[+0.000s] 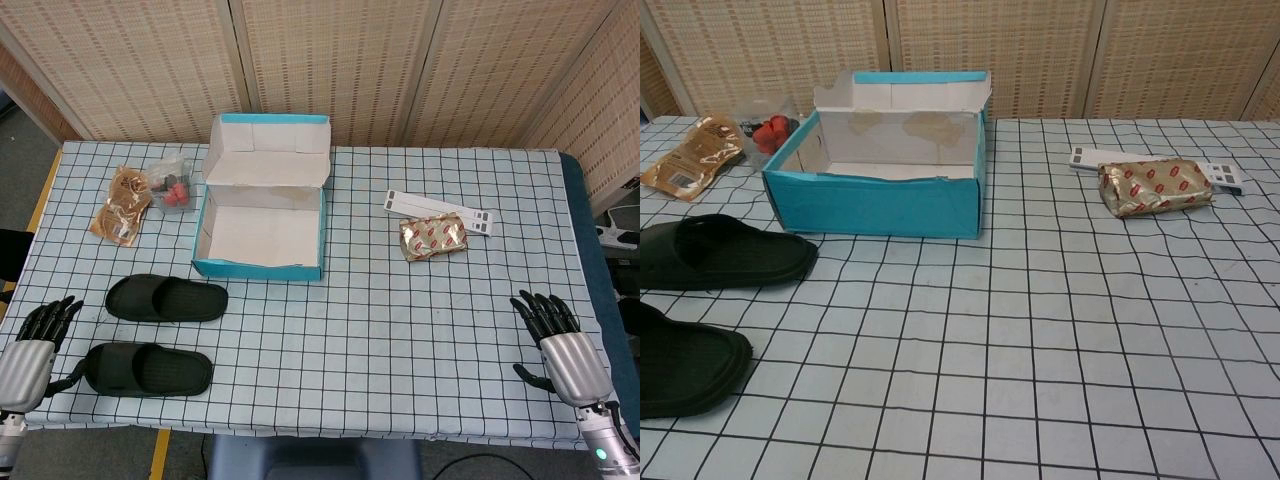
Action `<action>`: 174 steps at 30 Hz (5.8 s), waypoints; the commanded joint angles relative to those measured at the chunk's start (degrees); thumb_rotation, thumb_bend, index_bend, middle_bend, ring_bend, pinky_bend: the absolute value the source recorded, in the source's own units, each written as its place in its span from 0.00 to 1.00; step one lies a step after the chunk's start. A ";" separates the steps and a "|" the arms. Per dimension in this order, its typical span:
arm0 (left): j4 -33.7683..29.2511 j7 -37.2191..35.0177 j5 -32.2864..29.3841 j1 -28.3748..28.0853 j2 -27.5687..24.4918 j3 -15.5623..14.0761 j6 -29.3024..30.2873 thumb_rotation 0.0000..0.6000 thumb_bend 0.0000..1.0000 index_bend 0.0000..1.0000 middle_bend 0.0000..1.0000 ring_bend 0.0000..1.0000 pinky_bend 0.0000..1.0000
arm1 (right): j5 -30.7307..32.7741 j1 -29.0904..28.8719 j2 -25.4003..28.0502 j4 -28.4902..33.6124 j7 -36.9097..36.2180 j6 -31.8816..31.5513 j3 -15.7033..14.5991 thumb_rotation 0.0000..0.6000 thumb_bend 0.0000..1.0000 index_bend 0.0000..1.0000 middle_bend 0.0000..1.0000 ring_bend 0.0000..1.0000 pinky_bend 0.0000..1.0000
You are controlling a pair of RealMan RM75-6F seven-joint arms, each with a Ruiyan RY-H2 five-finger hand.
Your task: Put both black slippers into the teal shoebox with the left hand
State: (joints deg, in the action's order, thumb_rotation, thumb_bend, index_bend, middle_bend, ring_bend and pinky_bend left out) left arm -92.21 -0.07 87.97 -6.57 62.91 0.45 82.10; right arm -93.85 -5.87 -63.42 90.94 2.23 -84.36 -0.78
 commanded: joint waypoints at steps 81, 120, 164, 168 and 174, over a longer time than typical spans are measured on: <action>4.82 15.56 -8.06 -7.02 13.20 -5.78 -16.04 1.00 0.46 0.59 0.63 0.56 0.50 | -5.09 0.00 5.29 2.23 -8.83 0.07 -3.40 1.00 0.07 0.00 0.00 0.00 0.00; -12.42 4.03 -34.72 -37.66 -1.86 20.87 -38.67 1.00 0.54 0.60 0.65 0.58 0.56 | -2.35 -1.15 4.68 2.59 -7.45 3.55 -2.88 1.00 0.07 0.00 0.00 0.00 0.00; 57.25 -20.09 -14.49 -59.80 39.96 14.12 -50.67 1.00 0.53 0.60 0.64 0.56 0.48 | 1.91 -2.09 4.73 3.06 -5.14 8.50 -2.70 1.00 0.07 0.00 0.00 0.00 0.00; 62.92 -21.58 -13.11 -59.75 42.50 12.20 -52.58 1.00 0.53 0.60 0.64 0.56 0.48 | 1.57 -2.36 4.87 3.17 -5.45 9.13 -3.03 1.00 0.07 0.00 0.00 0.00 0.00; 69.01 -23.71 -11.75 -59.33 45.64 10.24 -55.16 1.00 0.53 0.60 0.63 0.56 0.48 | 1.44 -2.39 5.03 3.32 -5.51 9.26 -3.21 1.00 0.07 0.00 0.00 0.00 0.00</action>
State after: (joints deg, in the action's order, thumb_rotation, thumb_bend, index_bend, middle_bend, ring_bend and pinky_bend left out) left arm -24.43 -22.99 75.50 -66.02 107.54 11.52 27.78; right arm -92.41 -8.26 -58.38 94.27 -3.29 -75.10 -4.00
